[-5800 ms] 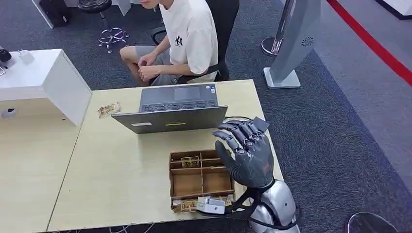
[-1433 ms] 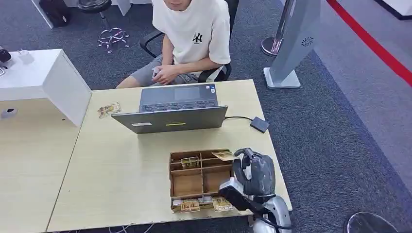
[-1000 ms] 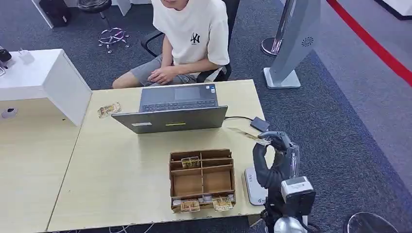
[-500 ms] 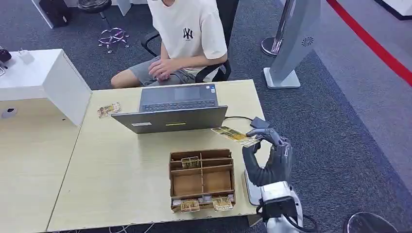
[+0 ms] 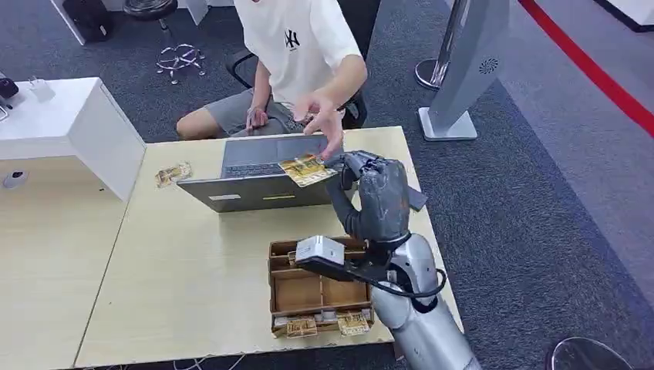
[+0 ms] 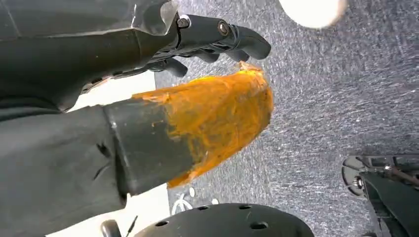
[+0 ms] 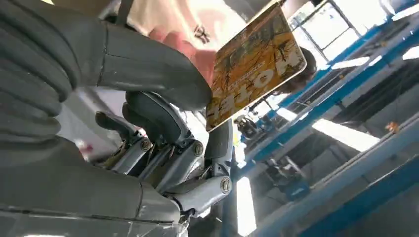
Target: Pass the card to the sensor for recognition and then transmit it.
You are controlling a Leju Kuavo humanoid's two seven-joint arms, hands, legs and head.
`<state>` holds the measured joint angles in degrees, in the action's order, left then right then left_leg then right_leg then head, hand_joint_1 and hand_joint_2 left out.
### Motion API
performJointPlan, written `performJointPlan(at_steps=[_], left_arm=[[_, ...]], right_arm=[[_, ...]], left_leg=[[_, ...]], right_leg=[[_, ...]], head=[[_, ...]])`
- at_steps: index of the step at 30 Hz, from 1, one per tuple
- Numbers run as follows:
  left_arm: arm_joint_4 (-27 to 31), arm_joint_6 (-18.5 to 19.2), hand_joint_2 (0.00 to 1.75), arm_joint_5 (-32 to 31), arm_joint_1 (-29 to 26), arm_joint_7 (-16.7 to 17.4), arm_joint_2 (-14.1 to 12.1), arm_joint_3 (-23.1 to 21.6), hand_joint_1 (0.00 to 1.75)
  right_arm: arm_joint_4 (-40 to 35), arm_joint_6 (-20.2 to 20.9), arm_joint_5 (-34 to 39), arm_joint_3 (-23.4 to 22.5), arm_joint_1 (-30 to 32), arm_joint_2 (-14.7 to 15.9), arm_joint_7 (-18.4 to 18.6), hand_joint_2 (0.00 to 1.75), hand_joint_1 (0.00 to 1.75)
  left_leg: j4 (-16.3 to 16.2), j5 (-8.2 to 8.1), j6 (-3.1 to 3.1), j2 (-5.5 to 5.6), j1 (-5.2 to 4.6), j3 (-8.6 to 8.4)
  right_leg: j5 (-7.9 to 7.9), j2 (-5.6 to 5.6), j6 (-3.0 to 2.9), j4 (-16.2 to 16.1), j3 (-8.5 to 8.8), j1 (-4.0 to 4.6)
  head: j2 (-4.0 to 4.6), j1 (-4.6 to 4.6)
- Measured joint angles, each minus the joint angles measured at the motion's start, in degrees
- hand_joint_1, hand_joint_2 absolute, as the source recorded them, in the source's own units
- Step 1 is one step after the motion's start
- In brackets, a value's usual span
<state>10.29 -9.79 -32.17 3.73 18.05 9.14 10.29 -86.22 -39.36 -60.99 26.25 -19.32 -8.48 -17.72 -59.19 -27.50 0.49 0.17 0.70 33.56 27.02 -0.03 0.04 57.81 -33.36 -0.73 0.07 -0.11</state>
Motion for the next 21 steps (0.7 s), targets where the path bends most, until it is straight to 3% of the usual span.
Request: performJointPlan(at_steps=[6, 13, 14, 19, 20, 21], left_arm=[[0.0, 0.7, 0.00, -1.8, 0.5, 0.5, 0.0, -0.1, 0.00], [0.0, 0.9, 0.00, -2.9, 0.5, 1.0, 0.0, -0.3, 0.00], [0.0, 0.9, 0.00, -2.9, 0.5, 1.1, 0.0, -0.3, 0.00], [0.0, 0.9, 0.00, -3.0, 0.5, 1.2, 0.0, -0.3, 0.00], [0.0, 0.9, 0.00, -3.0, 0.5, 1.2, 0.0, -0.3, 0.00], [0.0, 0.9, 0.00, -3.0, 0.5, 1.1, 0.0, -0.3, 0.00]], right_arm=[[6.6, -0.1, -20.1, 2.8, -6.1, -2.3, 5.0, 1.75, 1.75], [12.3, -0.1, -24.0, 4.4, -10.9, -2.8, 10.8, 1.75, 1.75], [13.0, -0.1, -24.4, 4.5, -11.2, -2.8, 11.6, 1.75, 0.00], [15.2, -0.1, -24.4, 4.5, -11.5, -2.8, 13.6, 1.75, 0.00], [15.4, -0.1, -24.4, 4.5, -11.4, -2.7, 13.6, 0.00, 0.00], [15.2, -0.1, -23.9, 4.4, -11.0, -2.7, 13.4, 0.00, 0.00]], left_leg=[[0.0, 0.00, 0.00, 0.00, 0.02, 0.01], [0.0, 0.00, 0.00, 0.03, 0.00, 0.01], [0.0, 0.00, 0.00, 0.03, 0.00, 0.01], [0.0, 0.00, 0.00, 0.02, 0.00, 0.01], [0.0, 0.00, 0.00, 0.02, 0.00, 0.01], [0.0, 0.00, 0.00, 0.02, 0.00, 0.01]], right_leg=[[0.01, 0.00, 0.00, 0.0, -0.01, 0.01], [0.00, -0.03, 0.00, 0.0, 0.00, 0.01], [0.00, -0.03, 0.00, 0.0, 0.00, 0.01], [0.00, -0.02, 0.00, 0.0, -0.02, 0.00], [0.00, -0.01, 0.00, 0.0, -0.03, 0.00], [0.00, -0.02, 0.00, 0.0, -0.03, 0.00]], head=[[0.00, 0.00], [0.00, 0.02], [0.00, 0.00], [0.00, 0.00], [0.02, 0.02], [0.00, 0.02]])
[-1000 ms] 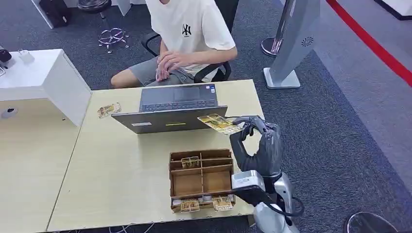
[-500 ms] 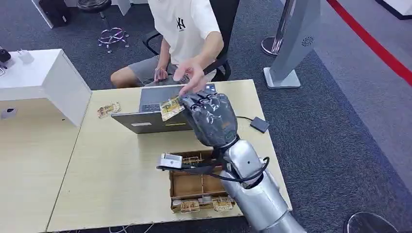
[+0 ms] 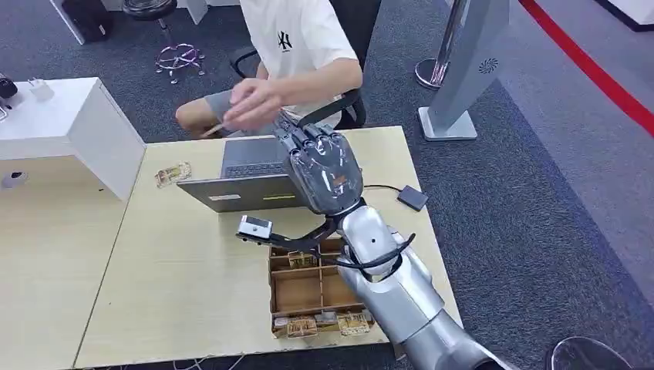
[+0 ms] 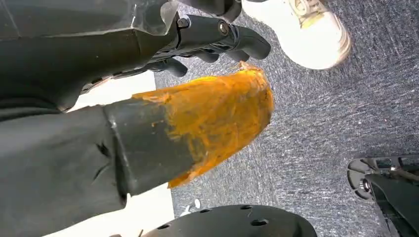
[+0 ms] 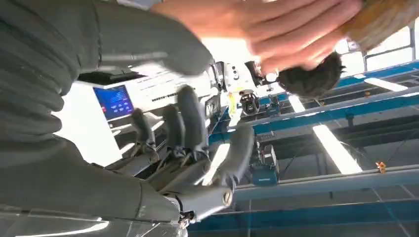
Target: Pass the card to the sensor for recognition and then transmit it.
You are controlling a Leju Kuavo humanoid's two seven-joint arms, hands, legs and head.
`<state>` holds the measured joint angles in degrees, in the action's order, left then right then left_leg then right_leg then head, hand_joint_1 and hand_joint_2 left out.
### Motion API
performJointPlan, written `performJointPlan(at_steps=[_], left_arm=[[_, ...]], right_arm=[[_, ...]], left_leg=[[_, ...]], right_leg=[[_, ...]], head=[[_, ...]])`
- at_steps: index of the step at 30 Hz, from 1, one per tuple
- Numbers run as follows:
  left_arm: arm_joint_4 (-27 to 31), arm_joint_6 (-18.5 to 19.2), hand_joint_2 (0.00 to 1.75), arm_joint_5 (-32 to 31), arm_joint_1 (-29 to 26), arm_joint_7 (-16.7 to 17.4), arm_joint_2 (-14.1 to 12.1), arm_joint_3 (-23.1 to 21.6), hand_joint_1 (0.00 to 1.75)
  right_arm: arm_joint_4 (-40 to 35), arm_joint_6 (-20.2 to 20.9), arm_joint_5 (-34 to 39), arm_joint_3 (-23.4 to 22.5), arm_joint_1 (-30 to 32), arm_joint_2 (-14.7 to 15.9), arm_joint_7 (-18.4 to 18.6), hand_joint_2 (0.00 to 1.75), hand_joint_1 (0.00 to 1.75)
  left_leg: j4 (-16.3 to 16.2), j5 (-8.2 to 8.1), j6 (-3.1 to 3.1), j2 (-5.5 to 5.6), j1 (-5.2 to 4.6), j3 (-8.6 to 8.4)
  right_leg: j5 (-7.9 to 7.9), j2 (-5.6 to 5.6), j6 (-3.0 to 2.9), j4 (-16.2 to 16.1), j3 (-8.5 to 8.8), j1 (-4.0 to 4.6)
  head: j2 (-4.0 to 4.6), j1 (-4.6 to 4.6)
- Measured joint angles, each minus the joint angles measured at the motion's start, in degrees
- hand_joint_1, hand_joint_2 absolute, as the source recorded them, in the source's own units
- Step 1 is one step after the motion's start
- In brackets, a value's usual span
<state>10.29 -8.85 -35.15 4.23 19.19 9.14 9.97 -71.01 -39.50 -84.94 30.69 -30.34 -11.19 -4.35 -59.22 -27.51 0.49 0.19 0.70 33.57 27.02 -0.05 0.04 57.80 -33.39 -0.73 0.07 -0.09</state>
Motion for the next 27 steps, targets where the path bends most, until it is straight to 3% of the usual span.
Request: performJointPlan(at_steps=[6, 8, 10, 12, 15, 16, 18, 19, 22, 27], left_arm=[[0.0, -0.2, 0.00, 0.0, 0.0, -0.2, 0.1, 0.0, 0.00], [0.0, -0.3, 0.00, 0.0, 0.0, -0.5, 0.1, 0.0, 0.00], [0.0, -0.4, 0.00, 0.0, -0.1, -0.5, 0.2, 0.0, 0.00], [0.0, -0.5, 0.00, 0.1, -0.1, -0.7, 0.3, 0.2, 0.00], [0.0, -0.7, 0.00, 0.4, -0.2, -0.8, 0.5, 1.0, 0.00], [0.0, -0.8, 0.00, 0.7, -0.2, -0.8, 0.5, 1.4, 0.00], [0.0, -0.9, 0.00, 1.0, -0.3, -0.8, 0.5, 1.9, 0.00], [0.0, -1.1, 0.00, 1.1, -0.3, -0.8, 0.5, 2.4, 0.00], [0.0, -1.4, 0.00, 1.0, -0.4, -0.8, 0.5, 3.3, 0.00], [0.0, -1.3, 0.00, 0.5, -0.4, -1.2, 0.5, 4.5, 0.00]], right_arm=[[-4.0, 0.0, 2.9, -1.4, 4.3, -0.1, -5.1, 0.00, 0.00], [-6.7, 0.0, 5.5, -2.7, 6.9, -0.7, -9.7, 0.00, 0.00], [-9.2, -0.1, 10.3, -4.9, 10.0, -2.4, -16.7, 0.00, 0.00], [-11.1, -0.1, 18.0, -6.7, 12.7, -3.8, -21.4, 0.00, 0.00], [-14.8, 1.3, 38.9, -5.8, 16.6, -3.8, -21.2, 0.00, 0.00], [-17.0, 3.5, 47.9, -5.0, 17.9, -3.4, -21.0, 0.00, 0.00], [-19.9, 8.2, 58.0, -3.7, 19.8, -2.6, -20.8, 0.00, 0.00], [-22.6, 14.1, 66.8, -2.5, 20.7, -1.4, -20.9, 0.00, 0.00], [-27.1, 28.2, 80.0, -1.4, 23.1, 0.8, -22.4, 0.00, 0.00], [-29.9, 46.4, 89.8, -1.4, 26.7, 3.5, -24.5, 0.00, 0.00]], left_leg=[[0.0, -0.01, 0.00, 0.00, 0.01, 0.01], [0.0, -0.01, 0.00, 0.01, 0.01, 0.02], [0.0, -0.02, 0.01, 0.01, 0.01, 0.02], [0.0, -0.02, 0.01, 0.01, 0.02, 0.02], [0.0, -0.02, 0.01, 0.02, 0.00, 0.04], [0.0, -0.03, 0.01, 0.02, 0.00, 0.04], [0.0, -0.03, 0.01, 0.00, -0.01, 0.03], [0.0, -0.03, 0.01, 0.00, -0.01, 0.03], [0.0, -0.03, 0.00, 0.02, -0.01, 0.04], [0.0, -0.05, -0.01, 0.01, 0.01, 0.03]], right_leg=[[0.02, 0.00, 0.00, 0.0, -0.01, 0.00], [0.03, -0.01, 0.01, 0.0, -0.01, 0.00], [0.04, -0.01, 0.01, 0.0, -0.02, 0.00], [0.05, -0.02, 0.02, 0.0, -0.01, 0.01], [0.06, -0.02, 0.02, 0.0, -0.01, 0.00], [0.06, -0.02, 0.02, 0.0, -0.01, 0.00], [0.05, -0.01, 0.02, 0.0, -0.02, -0.01], [0.05, -0.01, 0.02, 0.0, -0.02, -0.01], [0.05, -0.03, 0.03, 0.0, -0.02, 0.00], [0.06, -0.02, 0.02, 0.0, -0.02, 0.00]], head=[[0.00, -0.02], [0.00, 0.00], [0.02, 0.00], [0.00, 0.00], [0.00, 0.00], [0.00, 0.00], [0.00, -0.02], [0.00, -0.02], [0.00, -0.02], [0.02, -0.02]])
